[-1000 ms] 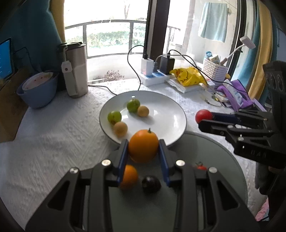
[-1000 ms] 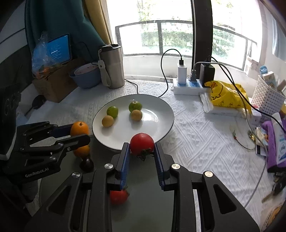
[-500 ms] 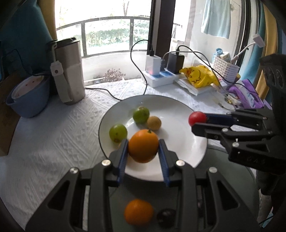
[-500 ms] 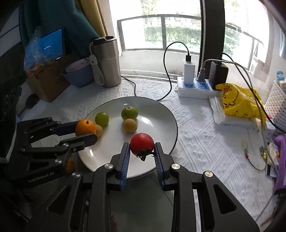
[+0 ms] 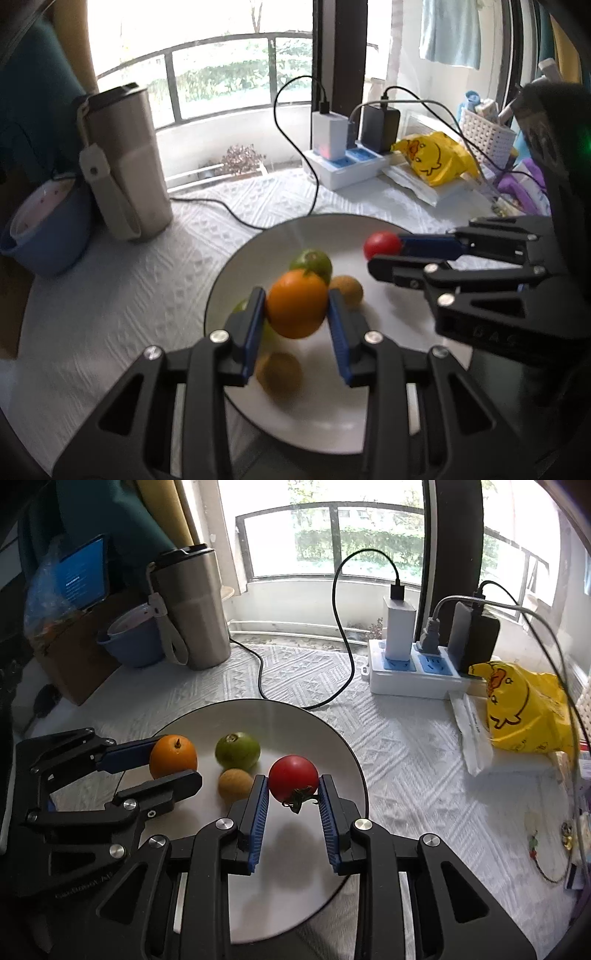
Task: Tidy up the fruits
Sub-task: 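Open the left tool to drop the orange while the right tool releases the tomato onto the plate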
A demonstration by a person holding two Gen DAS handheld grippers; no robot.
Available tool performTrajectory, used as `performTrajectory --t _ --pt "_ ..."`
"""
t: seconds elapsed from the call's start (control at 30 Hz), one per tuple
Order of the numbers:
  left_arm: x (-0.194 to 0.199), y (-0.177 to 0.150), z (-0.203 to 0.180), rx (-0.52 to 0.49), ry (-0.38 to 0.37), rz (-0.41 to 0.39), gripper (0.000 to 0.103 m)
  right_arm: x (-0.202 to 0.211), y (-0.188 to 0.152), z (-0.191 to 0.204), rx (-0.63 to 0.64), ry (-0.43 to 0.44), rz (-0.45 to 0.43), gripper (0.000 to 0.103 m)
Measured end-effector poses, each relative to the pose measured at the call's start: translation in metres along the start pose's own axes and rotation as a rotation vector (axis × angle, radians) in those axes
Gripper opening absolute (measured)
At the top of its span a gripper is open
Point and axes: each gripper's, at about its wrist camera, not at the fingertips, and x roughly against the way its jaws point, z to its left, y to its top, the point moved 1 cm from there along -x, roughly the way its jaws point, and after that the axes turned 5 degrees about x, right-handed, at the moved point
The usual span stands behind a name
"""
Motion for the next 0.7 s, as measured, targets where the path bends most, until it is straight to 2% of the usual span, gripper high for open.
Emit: performTrajectory --t 0.37,0.53,0.7 --pt "-0.006 0.007 0.002 0.013 -0.003 0.009 0.036 -0.009 0.006 -0.003 -0.016 -0.009 -0.006 0.029" --pt "0.0 0.007 0.002 0.027 -0.019 0.0 0.044 -0.001 0.008 -0.002 -0.02 -0.013 -0.018 0.036" --pt "0.012 0.009 0.003 0.045 -0.026 -0.025 0.045 0.014 0.009 0.002 -0.012 -0.026 -0.039 0.036"
